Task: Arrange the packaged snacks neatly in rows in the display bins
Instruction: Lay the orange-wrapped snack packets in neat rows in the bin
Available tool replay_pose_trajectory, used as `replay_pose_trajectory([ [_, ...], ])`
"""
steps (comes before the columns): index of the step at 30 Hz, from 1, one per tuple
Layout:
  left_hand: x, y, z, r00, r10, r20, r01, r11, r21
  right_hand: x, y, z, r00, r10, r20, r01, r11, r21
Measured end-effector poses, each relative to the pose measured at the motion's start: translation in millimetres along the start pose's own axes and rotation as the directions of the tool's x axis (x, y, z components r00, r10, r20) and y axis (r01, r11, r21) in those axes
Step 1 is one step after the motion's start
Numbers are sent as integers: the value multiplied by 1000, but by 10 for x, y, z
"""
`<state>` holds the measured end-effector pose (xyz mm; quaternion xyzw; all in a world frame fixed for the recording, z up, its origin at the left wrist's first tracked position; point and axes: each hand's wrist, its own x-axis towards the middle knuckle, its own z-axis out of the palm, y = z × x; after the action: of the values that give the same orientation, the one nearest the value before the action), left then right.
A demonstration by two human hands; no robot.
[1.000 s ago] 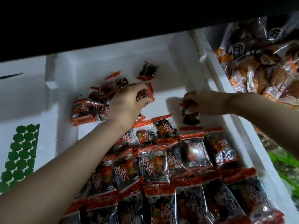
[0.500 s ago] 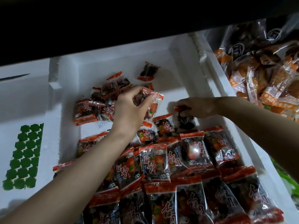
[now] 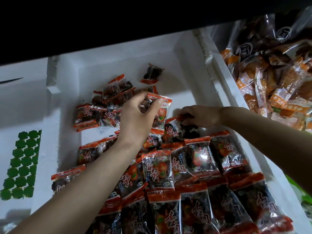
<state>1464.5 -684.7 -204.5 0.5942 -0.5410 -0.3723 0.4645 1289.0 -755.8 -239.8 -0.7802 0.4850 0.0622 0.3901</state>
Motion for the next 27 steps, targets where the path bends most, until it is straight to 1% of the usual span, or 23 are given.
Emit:
replay_pose_trajectory([
  [2, -10, 2, 20, 1000, -15, 7, 15, 1000, 6, -12, 8, 42, 998, -49, -38, 48, 999, -15],
  [4, -16, -4, 38, 1000, -24, 9, 24, 1000, 20, -2, 55, 47, 986, -113, -124, 92, 982, -163],
  [6, -20, -7, 53, 999, -37, 11, 37, 999, 18, -29, 83, 37, 976, -105, -191, 58, 969, -239],
  [8, -21, -7, 64, 998, -56, 7, 56, 998, 9, -84, 72, 36, 960, -98, -262, 29, 967, -255],
  [9, -21, -1, 69, 998, -68, 3, 68, 998, 4, -119, 37, 33, 941, -116, -317, 40, 971, -238],
  [10, -19, 2, 72, 997, -75, -4, 75, 997, -3, -164, -21, 24, 912, -141, -385, 77, 981, -177],
  [11, -18, 13, 73, 996, -85, -11, 84, 996, -15, -217, -107, 11, 886, -154, -438, 135, 988, -74],
  [12, -15, 22, 77, 996, -92, -19, 91, 995, -30, -276, -202, -11, 875, -159, -457, 208, 976, 59],
  [13, -13, 36, 80, 995, -100, -25, 99, 994, -41, -336, -292, -35, 885, -162, -437, 272, 941, 202],
  [14, -9, 45, 87, 994, -106, -28, 105, 993, -51, -397, -375, -51, 908, -161, -387, 301, 892, 336],
  [15, -10, 55, 95, 993, -112, -30, 110, 992, -62, -442, -434, -59, 922, -167, -348, 313, 853, 417],
  [16, -14, 61, 103, 994, -110, -23, 108, 992, -69, -465, -471, -57, 920, -183, -347, 327, 848, 417],
  [17, -26, 71, 110, 995, -101, -2, 100, 993, -69, -469, -477, -52, 903, -197, -383, 341, 870, 356],
  [19, -36, 79, 117, 996, -41, 85, 44, 999, -26, -436, -431, -60, 868, -194, -458, 318, 925, 210],
  [21, 6, 36, 71, 983, 8, 182, -24, 996, 87, -398, -349, -97, 851, -177, -495, 276, 952, 134],
  [23, 119, -75, -39, 977, 17, 213, -65, 973, 223, -394, -254, -173, 827, -145, -543, 215, 974, 67],
  [25, 254, -242, -198, 978, 10, 207, -94, 912, 400, -427, -164, -268, 787, -166, -594, 151, 986, -76],
  [27, 353, -396, -338, 970, -28, 241, -116, 818, 564, -473, -78, -343, 784, -190, -591, 70, 973, -221],
])
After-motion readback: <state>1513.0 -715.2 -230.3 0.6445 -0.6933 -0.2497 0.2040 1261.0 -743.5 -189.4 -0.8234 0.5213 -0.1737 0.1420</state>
